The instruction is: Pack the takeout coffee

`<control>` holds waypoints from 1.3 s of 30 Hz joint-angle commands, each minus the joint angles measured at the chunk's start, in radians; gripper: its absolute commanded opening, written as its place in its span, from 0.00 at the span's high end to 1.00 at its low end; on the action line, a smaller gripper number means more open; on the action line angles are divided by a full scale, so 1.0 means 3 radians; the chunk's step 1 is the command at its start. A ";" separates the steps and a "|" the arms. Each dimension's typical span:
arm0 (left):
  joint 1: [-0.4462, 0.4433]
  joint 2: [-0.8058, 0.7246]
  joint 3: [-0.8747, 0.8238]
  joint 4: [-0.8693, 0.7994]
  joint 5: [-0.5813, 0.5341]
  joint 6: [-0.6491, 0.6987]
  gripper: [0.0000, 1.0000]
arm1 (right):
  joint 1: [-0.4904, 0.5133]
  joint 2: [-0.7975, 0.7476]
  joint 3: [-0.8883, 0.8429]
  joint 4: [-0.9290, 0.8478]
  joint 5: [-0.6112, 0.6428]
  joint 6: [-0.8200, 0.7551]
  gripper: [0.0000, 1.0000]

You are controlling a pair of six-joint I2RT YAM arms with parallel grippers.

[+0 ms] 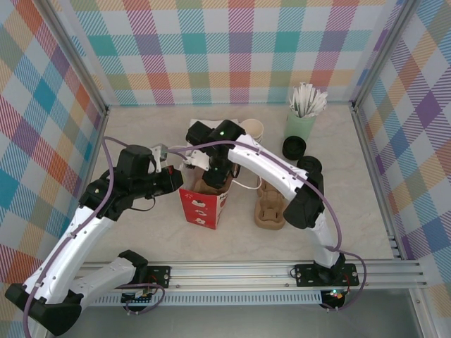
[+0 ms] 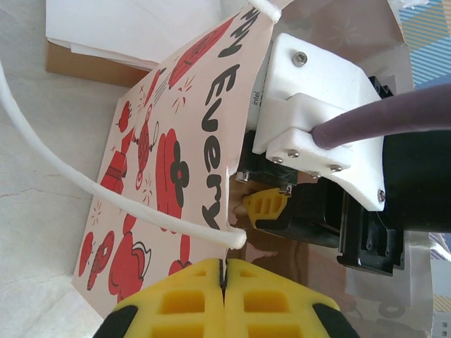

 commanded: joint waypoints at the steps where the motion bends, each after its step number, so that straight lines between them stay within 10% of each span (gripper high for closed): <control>1: 0.0044 -0.0091 -0.0004 0.0114 0.0019 0.0024 0.98 | 0.0016 0.0015 -0.0073 -0.0104 0.0053 0.0035 0.70; 39: 0.0044 -0.0148 -0.0132 0.0122 -0.0039 -0.0055 0.98 | -0.0048 0.0165 -0.0123 0.0014 -0.0014 0.0046 0.53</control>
